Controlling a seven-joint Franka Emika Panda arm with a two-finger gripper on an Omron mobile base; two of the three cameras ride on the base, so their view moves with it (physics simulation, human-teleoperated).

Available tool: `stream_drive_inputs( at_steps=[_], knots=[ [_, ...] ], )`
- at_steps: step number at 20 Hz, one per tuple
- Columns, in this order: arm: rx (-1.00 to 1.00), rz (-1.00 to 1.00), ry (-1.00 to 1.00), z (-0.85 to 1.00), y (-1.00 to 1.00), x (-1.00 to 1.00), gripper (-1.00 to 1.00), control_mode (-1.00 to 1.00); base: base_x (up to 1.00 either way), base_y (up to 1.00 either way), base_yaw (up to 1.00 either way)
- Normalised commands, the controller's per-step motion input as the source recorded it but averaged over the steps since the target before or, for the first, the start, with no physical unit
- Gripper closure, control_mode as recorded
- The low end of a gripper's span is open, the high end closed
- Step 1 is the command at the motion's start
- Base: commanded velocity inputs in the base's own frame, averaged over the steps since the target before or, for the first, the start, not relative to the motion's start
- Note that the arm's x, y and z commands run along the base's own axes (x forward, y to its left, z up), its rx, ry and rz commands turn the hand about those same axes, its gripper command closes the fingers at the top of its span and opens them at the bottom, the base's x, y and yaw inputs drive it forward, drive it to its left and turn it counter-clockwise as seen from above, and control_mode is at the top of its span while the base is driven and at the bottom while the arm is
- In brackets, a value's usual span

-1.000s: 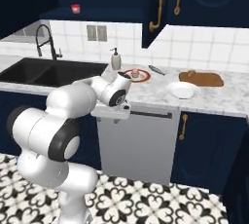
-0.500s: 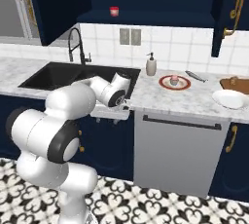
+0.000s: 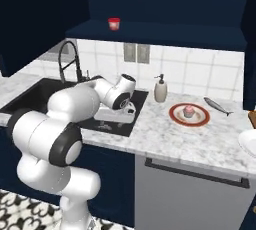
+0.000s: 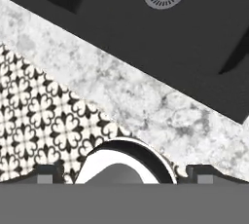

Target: From the different types of pastries on the counter, select a croissant and place it on the cutting board. Then retrieve a jar of jam from the cabinet and place it alongside the croissant on the cutting board.

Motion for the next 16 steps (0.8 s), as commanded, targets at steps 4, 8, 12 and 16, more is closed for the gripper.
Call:
stream_drive_inputs(
  at_steps=[4,8,12,16],
  knots=[
    [0.00,0.00,0.00,0.00,0.00,0.00,-1.00,1.00,0.61,-0.01,0.07],
    [0.00,0.00,0.00,0.00,0.00,0.00,-1.00,1.00,0.74,0.00,0.04],
    [0.00,0.00,0.00,0.00,0.00,0.00,-1.00,1.00,0.74,0.00,0.06],
    [0.00,0.00,0.00,0.00,0.00,0.00,-1.00,1.00,0.52,0.00,0.07]
  ],
)
